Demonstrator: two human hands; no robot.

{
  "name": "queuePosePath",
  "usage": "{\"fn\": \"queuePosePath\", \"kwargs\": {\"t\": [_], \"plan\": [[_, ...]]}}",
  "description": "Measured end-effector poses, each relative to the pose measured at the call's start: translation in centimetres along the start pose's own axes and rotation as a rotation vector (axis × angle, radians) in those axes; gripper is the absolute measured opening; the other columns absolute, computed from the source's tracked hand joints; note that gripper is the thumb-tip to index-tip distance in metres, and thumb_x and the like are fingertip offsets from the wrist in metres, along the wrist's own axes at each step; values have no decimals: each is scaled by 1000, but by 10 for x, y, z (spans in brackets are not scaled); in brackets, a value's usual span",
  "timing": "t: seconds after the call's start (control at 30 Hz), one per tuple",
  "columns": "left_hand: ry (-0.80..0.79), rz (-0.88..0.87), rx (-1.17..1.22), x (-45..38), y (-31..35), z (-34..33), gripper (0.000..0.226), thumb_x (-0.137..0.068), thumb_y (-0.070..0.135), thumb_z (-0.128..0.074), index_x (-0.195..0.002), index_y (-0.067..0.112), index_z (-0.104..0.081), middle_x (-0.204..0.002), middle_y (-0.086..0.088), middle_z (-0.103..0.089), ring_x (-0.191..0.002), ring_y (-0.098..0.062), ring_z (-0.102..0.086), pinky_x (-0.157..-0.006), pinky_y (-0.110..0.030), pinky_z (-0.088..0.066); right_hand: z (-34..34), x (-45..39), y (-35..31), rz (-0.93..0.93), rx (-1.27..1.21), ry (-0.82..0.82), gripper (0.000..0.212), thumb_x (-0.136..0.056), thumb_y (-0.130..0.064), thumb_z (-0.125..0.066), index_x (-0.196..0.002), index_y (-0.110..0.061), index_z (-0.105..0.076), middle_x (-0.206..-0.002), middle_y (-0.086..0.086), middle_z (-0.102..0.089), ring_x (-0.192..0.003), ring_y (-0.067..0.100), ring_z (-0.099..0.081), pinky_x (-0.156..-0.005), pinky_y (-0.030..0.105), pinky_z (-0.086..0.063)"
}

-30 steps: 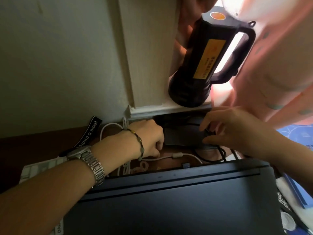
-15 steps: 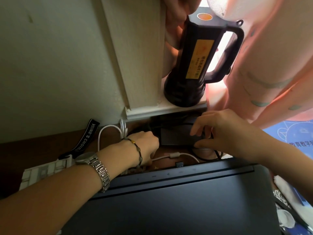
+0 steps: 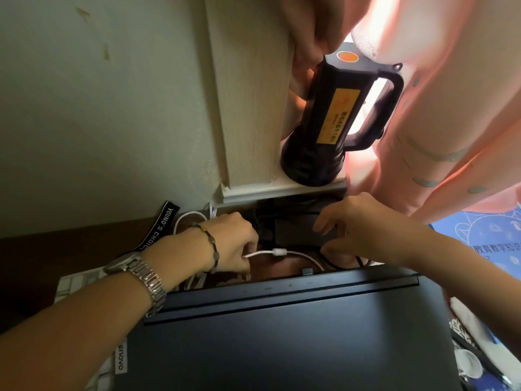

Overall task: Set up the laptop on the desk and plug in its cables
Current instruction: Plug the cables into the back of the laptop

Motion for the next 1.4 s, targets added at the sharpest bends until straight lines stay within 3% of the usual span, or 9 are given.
{"fn": "queuePosePath", "kwargs": {"t": [0.3,0.37,0.5,0.63,0.8,0.87,1.07,1.2,1.4], "plan": [[343,18,337,47,-30,26,15,-71,13,-70,-85,17,-69,-65,2,-71,-64,-4,-63,-64,-12,-50,-11,-12,-12,-75,-69,-128,31,-76,-28,-74,-106,-22,-68,-93,-6,-70,-78,5,-64,-71,18,-53],[417,27,380,55,-37,30,14,-70,10,-70,-82,17,-70,-61,2,-69,-67,-3,-62,-61,-4,-45,-14,-13,-13,-110,-89,-158,18,-76,-28,-73,-94,-26,-70,-80,-10,-69,-74,7,-65,-69,22,-54],[507,103,399,67,-53,36,14,-71,9,-70,-82,18,-70,-62,0,-70,-61,-4,-62,-60,-11,-50,-15,-15,-11,-170,-106,-238,5,-78,-25,-70,-73,-24,-69,-61,-7,-71,-53,7,-65,-53,18,-52],[536,154,421,73,-63,39,14,-72,6,-69,-82,14,-70,-60,-3,-70,-59,7,-60,-56,3,-40,-17,-14,-12,-200,-280,-314,13,-83,-21,-65,-73,-16,-72,-54,-10,-70,-49,3,-65,-48,9,-44],[551,169,459,78,-63,39,13,-72,6,-69,-82,14,-70,-60,-3,-71,-63,4,-62,-56,4,-39,-33,-17,-16,-292,-606,-436,16,-84,-22,-65,-86,-7,-72,-73,3,-73,-69,16,-70,-68,26,-58],[550,171,461,78,-64,38,13,-73,6,-69,-82,15,-69,-60,-2,-71,-65,3,-63,-55,3,-40,-37,-16,-18,-293,-640,-470,15,-83,-23,-66,-86,-10,-73,-75,1,-74,-74,14,-68,-73,25,-57],[571,187,527,81,-67,35,13,-75,6,-68,-82,17,-68,-60,1,-70,-53,1,-65,-55,0,-44,-27,-14,-17,-308,-769,-383,16,-71,-28,-75,-73,-12,-73,-64,-3,-69,-50,3,-48,-49,13,-39],[531,181,558,78,-62,30,12,-78,7,-66,-86,15,-69,-66,-3,-72,-52,-3,-66,-55,-6,-50,-21,-7,-17,-311,-914,-414,3,-72,-17,-74,-73,-15,-72,-67,0,-70,-57,4,-61,-51,11,-47],[486,219,547,71,-51,29,12,-77,8,-67,-88,13,-71,-68,-7,-73,-54,-9,-68,-60,-16,-55,-4,8,-20,-290,-1131,-390,21,-71,-3,-67,-92,-3,-70,-82,10,-73,-75,12,-70,-62,14,-54]]}}
Point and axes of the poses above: each hand's wrist, its own x-axis away from the middle knuckle, its own z-axis out of the back of the hand, y = z × x, the point moved 7 cm from there along -x, towards the middle knuckle
